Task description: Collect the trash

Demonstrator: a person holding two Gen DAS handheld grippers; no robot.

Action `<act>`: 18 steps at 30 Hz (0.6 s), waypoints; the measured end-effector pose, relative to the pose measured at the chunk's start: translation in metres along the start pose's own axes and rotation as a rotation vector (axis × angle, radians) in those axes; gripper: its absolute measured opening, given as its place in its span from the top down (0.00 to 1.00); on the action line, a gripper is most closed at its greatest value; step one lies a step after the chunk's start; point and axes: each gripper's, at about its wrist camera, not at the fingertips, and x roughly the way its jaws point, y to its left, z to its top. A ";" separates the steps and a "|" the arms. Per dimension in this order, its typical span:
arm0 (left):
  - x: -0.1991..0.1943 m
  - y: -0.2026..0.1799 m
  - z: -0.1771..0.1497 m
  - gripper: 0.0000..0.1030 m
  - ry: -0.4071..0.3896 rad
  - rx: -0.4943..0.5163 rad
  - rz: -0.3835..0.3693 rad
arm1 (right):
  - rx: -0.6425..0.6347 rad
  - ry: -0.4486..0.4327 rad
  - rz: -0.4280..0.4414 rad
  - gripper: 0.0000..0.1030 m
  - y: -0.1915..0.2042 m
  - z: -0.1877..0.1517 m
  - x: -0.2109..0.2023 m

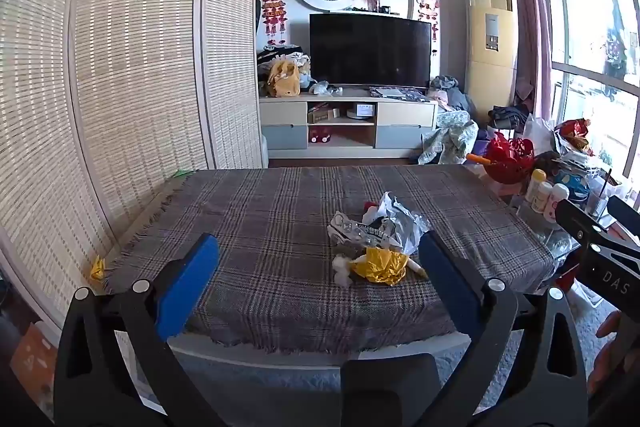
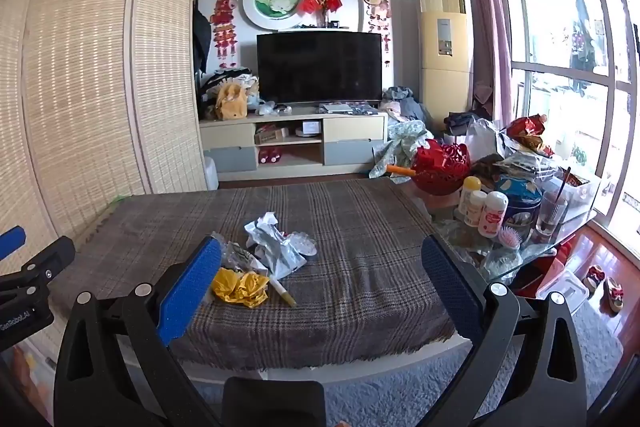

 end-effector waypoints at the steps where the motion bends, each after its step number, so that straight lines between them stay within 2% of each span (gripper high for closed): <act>1: -0.001 0.000 0.000 0.08 -0.010 -0.005 -0.006 | -0.001 -0.001 -0.001 0.03 0.000 0.000 0.000; 18: -0.001 0.002 -0.001 0.08 -0.012 -0.005 -0.007 | -0.002 -0.001 -0.004 0.03 0.012 0.000 -0.004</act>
